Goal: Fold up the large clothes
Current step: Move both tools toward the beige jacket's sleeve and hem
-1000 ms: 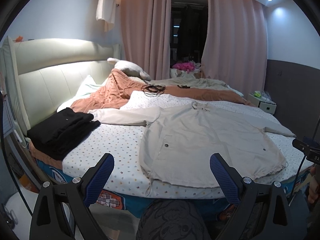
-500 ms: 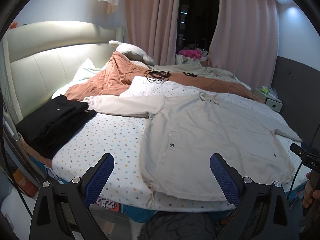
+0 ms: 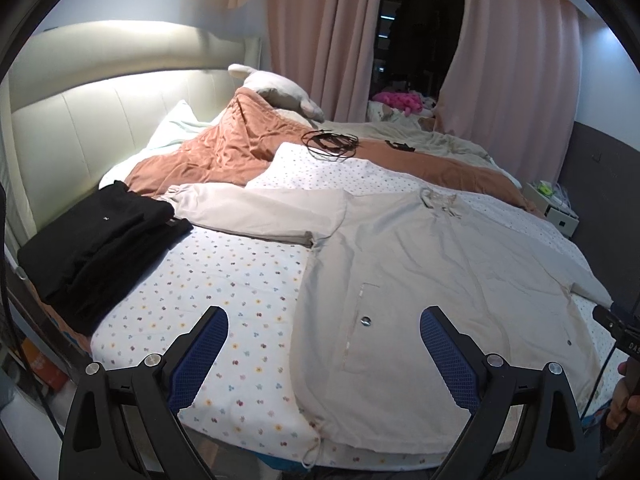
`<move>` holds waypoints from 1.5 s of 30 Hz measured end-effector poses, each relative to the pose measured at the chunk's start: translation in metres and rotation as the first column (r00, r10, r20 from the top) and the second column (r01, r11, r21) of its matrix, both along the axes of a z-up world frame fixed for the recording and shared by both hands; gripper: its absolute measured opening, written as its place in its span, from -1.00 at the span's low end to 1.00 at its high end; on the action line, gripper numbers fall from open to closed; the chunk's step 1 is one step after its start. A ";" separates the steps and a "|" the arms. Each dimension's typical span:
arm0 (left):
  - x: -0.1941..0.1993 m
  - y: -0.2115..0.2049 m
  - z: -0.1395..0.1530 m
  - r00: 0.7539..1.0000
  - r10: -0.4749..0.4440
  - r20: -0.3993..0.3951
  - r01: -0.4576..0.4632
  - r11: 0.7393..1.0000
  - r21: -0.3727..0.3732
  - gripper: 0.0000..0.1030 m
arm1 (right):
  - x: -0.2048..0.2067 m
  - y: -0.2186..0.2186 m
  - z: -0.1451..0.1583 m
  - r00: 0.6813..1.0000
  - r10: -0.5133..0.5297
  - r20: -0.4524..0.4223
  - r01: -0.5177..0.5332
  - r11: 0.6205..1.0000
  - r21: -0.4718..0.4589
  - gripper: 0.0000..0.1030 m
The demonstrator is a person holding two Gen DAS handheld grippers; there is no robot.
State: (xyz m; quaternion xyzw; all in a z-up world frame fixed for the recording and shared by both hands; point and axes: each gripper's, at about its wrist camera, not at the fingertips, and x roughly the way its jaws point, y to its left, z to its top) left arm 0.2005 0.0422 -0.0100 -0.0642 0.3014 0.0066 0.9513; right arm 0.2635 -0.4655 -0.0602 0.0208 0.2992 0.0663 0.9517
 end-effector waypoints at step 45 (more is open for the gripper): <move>0.284 0.163 -0.122 0.919 0.227 -0.322 -0.310 0.921 -0.235 0.22 | 0.216 0.147 -0.072 0.949 0.194 -0.248 -0.153 0.972 0.176 0.57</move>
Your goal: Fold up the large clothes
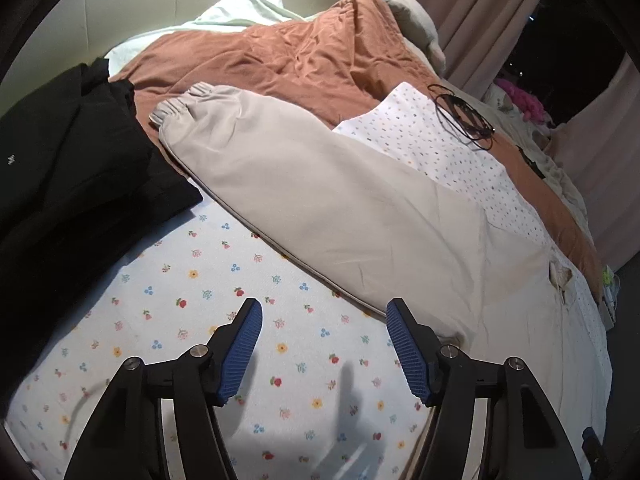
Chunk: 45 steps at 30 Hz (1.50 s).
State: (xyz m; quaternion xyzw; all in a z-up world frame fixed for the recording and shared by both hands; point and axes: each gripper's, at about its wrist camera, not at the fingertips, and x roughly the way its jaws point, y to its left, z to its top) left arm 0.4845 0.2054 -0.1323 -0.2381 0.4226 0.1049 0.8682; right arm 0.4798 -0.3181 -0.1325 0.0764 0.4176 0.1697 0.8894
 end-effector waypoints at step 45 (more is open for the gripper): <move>0.052 -0.007 0.088 0.974 -0.095 0.208 0.110 0.992 -0.064 -0.98 | 0.117 0.187 -0.085 0.939 0.231 -0.255 -0.164 0.952 0.258 -0.75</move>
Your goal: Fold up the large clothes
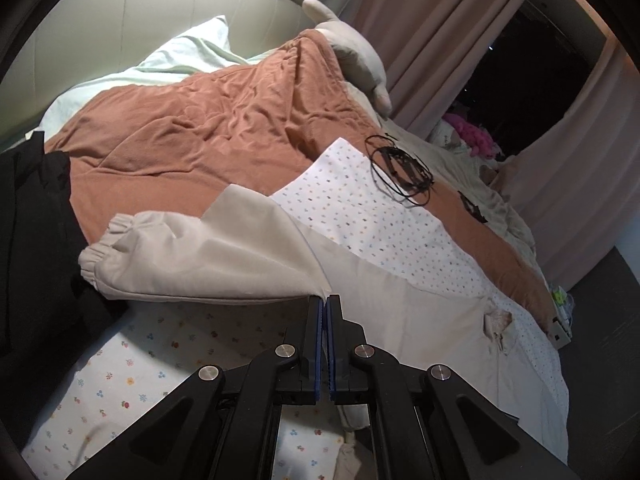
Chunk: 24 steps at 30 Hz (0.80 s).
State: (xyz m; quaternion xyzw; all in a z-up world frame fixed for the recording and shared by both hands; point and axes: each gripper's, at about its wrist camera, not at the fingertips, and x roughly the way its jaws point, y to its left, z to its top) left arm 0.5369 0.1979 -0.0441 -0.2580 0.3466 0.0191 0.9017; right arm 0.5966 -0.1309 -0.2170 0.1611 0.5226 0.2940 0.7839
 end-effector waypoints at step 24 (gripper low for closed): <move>-0.029 -0.169 0.011 0.917 -0.396 0.046 0.397 0.918 -0.007 -0.98 | -0.055 -0.163 0.028 0.972 -0.234 -0.008 0.235 0.971 0.038 -0.74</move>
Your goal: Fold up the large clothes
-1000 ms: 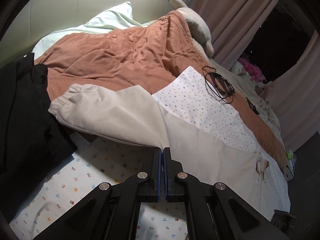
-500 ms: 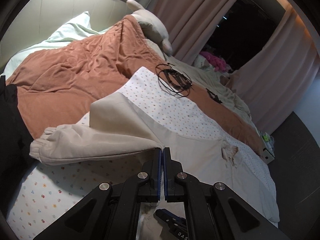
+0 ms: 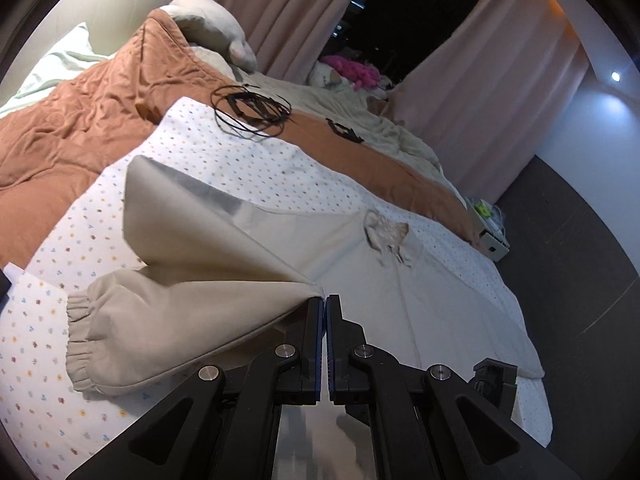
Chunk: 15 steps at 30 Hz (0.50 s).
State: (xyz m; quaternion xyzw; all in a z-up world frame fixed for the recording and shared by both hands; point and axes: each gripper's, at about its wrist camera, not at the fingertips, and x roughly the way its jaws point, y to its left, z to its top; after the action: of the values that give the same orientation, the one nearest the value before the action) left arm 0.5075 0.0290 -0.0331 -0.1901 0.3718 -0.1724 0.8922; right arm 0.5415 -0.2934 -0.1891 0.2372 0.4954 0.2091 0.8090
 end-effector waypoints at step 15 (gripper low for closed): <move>-0.032 -0.023 -0.057 0.975 -0.102 -0.195 0.100 0.995 -0.021 0.63 | -0.040 -0.059 0.008 0.997 -0.078 0.001 0.078 0.997 0.003 -0.74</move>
State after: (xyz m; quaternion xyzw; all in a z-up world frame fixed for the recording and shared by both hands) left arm 0.4759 0.0061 -0.0896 -0.1920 0.4660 -0.2002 0.8402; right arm 0.5015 -0.3520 -0.1806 0.2573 0.4851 0.1783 0.8165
